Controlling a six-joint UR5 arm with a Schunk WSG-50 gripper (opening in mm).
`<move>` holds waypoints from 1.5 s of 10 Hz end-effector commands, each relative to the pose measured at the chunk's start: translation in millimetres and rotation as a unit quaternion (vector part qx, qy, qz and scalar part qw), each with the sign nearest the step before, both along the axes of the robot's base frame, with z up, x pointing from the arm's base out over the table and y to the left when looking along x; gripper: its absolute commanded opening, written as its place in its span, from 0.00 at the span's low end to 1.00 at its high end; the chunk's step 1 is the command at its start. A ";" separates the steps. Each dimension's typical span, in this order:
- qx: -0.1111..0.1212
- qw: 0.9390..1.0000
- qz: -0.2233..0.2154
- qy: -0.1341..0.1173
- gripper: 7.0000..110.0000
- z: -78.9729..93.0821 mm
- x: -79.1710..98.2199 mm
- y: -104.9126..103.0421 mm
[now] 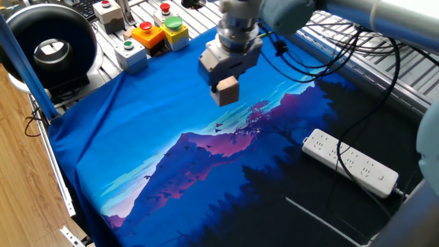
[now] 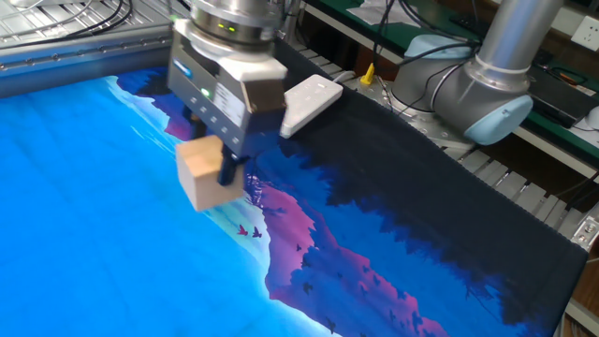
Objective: Pick up the small block on the left and move it to the right
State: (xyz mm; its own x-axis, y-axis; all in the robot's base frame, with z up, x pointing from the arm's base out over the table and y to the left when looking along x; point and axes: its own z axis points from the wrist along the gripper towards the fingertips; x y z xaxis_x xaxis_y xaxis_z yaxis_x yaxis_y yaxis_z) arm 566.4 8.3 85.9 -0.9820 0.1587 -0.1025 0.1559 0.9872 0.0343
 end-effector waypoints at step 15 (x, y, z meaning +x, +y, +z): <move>0.022 0.994 -0.102 -0.032 0.00 -29.9 29.5 158.2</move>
State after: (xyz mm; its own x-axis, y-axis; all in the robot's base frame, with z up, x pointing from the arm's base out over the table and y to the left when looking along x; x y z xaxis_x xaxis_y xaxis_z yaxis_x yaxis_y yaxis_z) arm 586.4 157.8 70.8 -0.9296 0.3429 -0.1352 0.3358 0.9391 0.0729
